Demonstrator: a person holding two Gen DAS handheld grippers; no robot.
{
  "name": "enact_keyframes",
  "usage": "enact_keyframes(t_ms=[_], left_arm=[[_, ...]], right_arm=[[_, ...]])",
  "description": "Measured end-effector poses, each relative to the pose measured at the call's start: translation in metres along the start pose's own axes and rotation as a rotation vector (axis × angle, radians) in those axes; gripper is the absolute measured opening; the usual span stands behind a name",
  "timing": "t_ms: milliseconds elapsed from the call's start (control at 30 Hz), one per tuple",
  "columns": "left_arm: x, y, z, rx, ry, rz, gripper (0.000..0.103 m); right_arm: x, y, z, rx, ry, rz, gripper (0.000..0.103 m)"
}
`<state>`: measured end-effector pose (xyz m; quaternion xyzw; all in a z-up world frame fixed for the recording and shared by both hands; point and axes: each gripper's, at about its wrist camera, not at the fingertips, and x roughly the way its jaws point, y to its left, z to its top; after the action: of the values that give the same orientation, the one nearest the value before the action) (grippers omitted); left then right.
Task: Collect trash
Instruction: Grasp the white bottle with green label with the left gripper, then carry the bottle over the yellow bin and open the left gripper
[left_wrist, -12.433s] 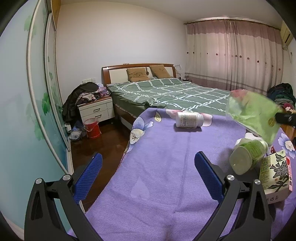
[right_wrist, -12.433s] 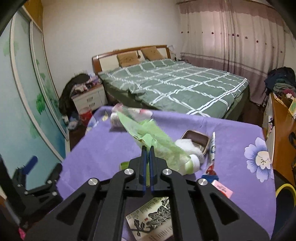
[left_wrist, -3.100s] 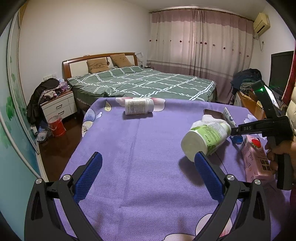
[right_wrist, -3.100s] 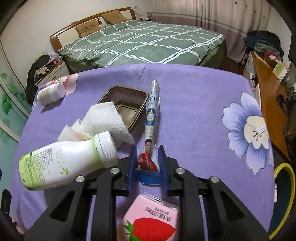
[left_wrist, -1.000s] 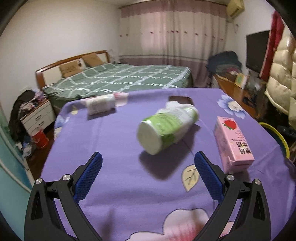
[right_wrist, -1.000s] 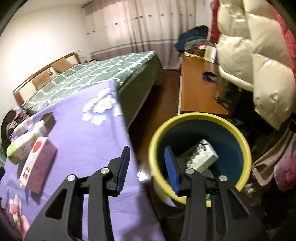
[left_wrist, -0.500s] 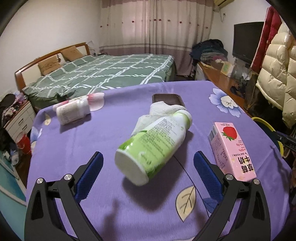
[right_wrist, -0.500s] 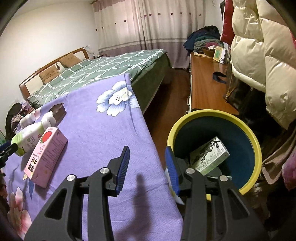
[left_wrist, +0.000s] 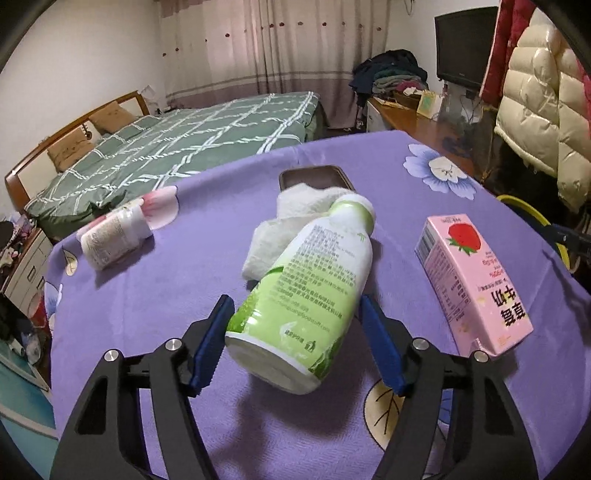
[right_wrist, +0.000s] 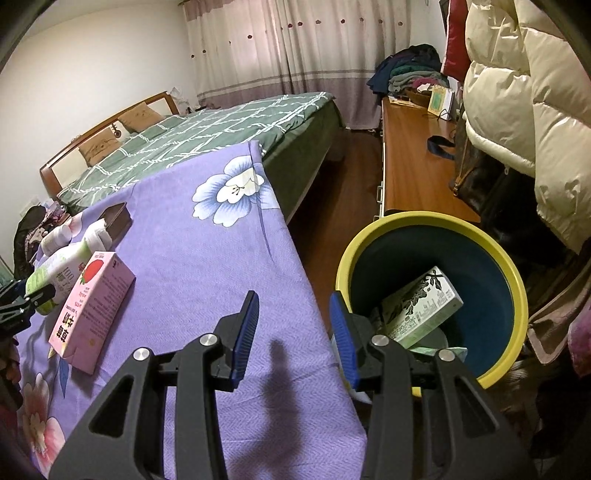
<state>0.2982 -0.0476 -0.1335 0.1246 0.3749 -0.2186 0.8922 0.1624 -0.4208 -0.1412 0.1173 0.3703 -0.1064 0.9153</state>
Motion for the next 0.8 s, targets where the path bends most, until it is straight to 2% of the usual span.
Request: enact_keyframes(t_ms=[133, 267, 800], left_arm=[[0.005, -0.001, -0.003, -0.004, 0.003, -0.018, 0.069], [-0.004, 0.001, -0.003, -0.023, -0.032, -0.058, 0.061], [-0.102, -0.036, 0.013, -0.022, -0.202, 0.016, 0.053]], right_arm=[[0.001, 0.000, 0.000, 0.002, 0.003, 0.003, 0.038], [0.001, -0.001, 0.000, 0.005, 0.006, 0.005, 0.038], [0.000, 0.000, -0.001, 0.008, -0.004, 0.016, 0.038]])
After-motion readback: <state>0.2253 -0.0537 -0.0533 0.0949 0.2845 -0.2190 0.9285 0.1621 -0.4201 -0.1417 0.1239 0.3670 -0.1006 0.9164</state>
